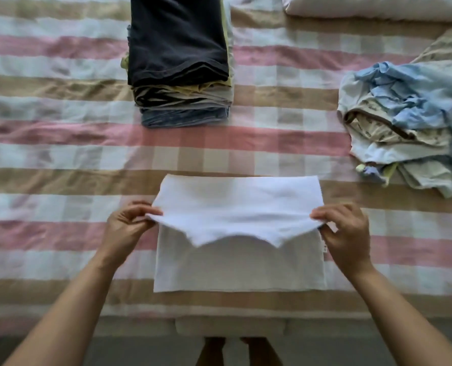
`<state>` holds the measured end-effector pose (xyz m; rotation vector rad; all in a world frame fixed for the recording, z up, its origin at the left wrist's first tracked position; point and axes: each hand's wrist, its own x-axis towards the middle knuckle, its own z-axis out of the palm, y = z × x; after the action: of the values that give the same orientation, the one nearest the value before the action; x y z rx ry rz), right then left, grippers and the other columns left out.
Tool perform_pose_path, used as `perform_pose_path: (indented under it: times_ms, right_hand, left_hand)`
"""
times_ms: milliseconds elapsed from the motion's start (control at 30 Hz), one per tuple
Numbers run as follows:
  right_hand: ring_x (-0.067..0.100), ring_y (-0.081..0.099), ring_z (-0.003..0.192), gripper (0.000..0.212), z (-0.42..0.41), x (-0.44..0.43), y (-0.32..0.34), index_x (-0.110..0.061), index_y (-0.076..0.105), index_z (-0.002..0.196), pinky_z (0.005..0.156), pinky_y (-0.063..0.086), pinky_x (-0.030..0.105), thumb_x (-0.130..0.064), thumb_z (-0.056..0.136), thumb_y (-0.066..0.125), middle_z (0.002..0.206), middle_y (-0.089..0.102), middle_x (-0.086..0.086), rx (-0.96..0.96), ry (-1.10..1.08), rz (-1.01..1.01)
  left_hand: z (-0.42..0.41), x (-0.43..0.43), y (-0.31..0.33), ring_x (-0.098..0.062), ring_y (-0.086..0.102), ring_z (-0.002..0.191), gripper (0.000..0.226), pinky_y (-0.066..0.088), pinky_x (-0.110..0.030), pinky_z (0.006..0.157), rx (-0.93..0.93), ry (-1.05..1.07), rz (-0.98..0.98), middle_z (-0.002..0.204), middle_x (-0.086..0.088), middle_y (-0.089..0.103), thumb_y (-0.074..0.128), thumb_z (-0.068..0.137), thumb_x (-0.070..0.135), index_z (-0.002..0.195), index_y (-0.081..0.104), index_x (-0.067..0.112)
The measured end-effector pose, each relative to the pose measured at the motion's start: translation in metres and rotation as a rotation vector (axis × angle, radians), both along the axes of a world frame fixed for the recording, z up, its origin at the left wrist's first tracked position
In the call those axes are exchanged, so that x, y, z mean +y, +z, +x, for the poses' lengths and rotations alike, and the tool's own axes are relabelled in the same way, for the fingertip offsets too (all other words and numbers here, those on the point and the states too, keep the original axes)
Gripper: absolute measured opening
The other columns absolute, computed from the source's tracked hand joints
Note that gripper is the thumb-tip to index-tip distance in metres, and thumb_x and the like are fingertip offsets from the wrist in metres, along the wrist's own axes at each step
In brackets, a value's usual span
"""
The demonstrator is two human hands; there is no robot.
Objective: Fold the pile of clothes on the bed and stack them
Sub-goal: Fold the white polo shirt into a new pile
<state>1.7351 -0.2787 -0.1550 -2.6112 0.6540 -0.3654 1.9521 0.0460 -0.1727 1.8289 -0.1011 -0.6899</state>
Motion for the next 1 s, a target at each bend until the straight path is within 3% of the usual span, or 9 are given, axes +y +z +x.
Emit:
perform_pose_path:
  times_ms: [133,267,400,500,567,700,800,933,1000]
  right_hand:
    - [0.037,0.060,0.076,0.022,-0.045,0.030,-0.033,-0.004,0.072,0.073,0.068,0.045,0.036,0.011,0.059,0.079,0.084,0.067,0.016,0.134,0.015,0.028]
    - [0.037,0.055,0.098,0.038,-0.060,0.047,-0.055,0.001,0.067,0.100,0.087,0.044,0.036,0.022,0.069,0.060,0.106,0.056,0.022,0.184,-0.164,0.246]
    - [0.015,0.051,0.094,0.035,-0.048,0.056,-0.052,-0.007,0.052,0.123,0.080,0.039,0.027,-0.009,0.089,0.056,0.107,0.055,0.002,0.107,-0.621,0.574]
    - [0.019,0.055,0.090,0.033,-0.034,0.056,-0.054,-0.005,0.059,0.111,0.075,0.038,0.028,-0.029,0.088,0.061,0.101,0.062,0.006,0.182,-0.747,0.721]
    - [0.024,0.059,0.084,0.023,-0.027,0.056,-0.055,-0.006,0.062,0.093,0.071,0.042,0.031,-0.028,0.085,0.064,0.095,0.066,0.012,0.205,-0.766,0.775]
    - [0.021,0.062,0.094,0.028,-0.015,0.065,-0.052,-0.009,0.056,0.112,0.087,0.049,0.037,-0.017,0.087,0.063,0.107,0.064,0.006,-0.150,-0.955,1.222]
    - [0.019,0.060,0.097,0.022,-0.008,0.076,-0.051,-0.007,0.056,0.110,0.097,0.045,0.039,-0.005,0.089,0.058,0.117,0.058,0.010,-0.366,-1.107,1.453]
    - [0.014,0.063,0.076,0.004,-0.018,0.075,-0.041,-0.011,0.058,0.090,0.060,0.058,0.027,-0.008,0.088,0.060,0.090,0.066,0.001,-0.388,-1.226,1.402]
    - [0.015,0.065,0.075,0.003,-0.033,0.077,-0.039,-0.012,0.060,0.087,0.054,0.058,0.028,-0.010,0.086,0.063,0.078,0.070,-0.001,-0.358,-1.243,1.422]
  left_hand:
    - [-0.040,0.018,-0.027,-0.009,0.065,0.076,0.029,0.053,-0.011,0.067,0.150,0.051,0.098,0.074,0.010,0.071,0.056,0.076,-0.021,0.088,0.068,0.002]
    - [-0.053,0.024,-0.045,-0.027,0.060,0.083,0.029,0.052,-0.027,0.068,0.322,0.245,0.128,0.084,-0.011,0.064,0.038,0.084,-0.018,0.081,0.054,0.006]
    - [-0.050,0.017,-0.044,-0.026,0.063,0.086,0.013,0.050,-0.034,0.070,0.505,0.408,0.002,0.095,-0.013,0.064,0.042,0.093,0.005,0.103,0.050,0.008]
    - [-0.054,0.006,-0.046,-0.018,0.065,0.085,0.032,0.051,-0.028,0.066,0.463,0.297,0.112,0.097,-0.007,0.067,0.065,0.084,0.014,0.113,0.054,0.006]
    - [-0.058,-0.002,-0.046,-0.023,0.064,0.088,0.041,0.054,-0.031,0.067,0.427,0.420,0.086,0.100,-0.010,0.065,0.069,0.078,0.004,0.115,0.050,0.003]
    - [-0.083,-0.019,-0.044,-0.022,0.064,0.092,0.030,0.058,-0.032,0.074,0.636,0.748,-0.435,0.099,-0.008,0.066,0.057,0.082,-0.002,0.109,0.055,0.010]
    - [-0.103,-0.036,-0.039,-0.021,0.065,0.090,0.029,0.056,-0.038,0.074,0.740,0.810,-0.497,0.100,-0.007,0.068,0.049,0.091,0.006,0.118,0.055,0.014]
    - [-0.095,-0.028,-0.029,-0.019,0.070,0.086,0.023,0.053,-0.042,0.078,0.785,0.792,-0.577,0.094,-0.007,0.072,0.043,0.095,0.020,0.109,0.059,0.010]
    - [-0.095,-0.013,-0.027,-0.019,0.069,0.090,0.026,0.053,-0.041,0.082,0.793,0.750,-0.592,0.098,-0.007,0.072,0.044,0.093,0.023,0.108,0.060,0.010]
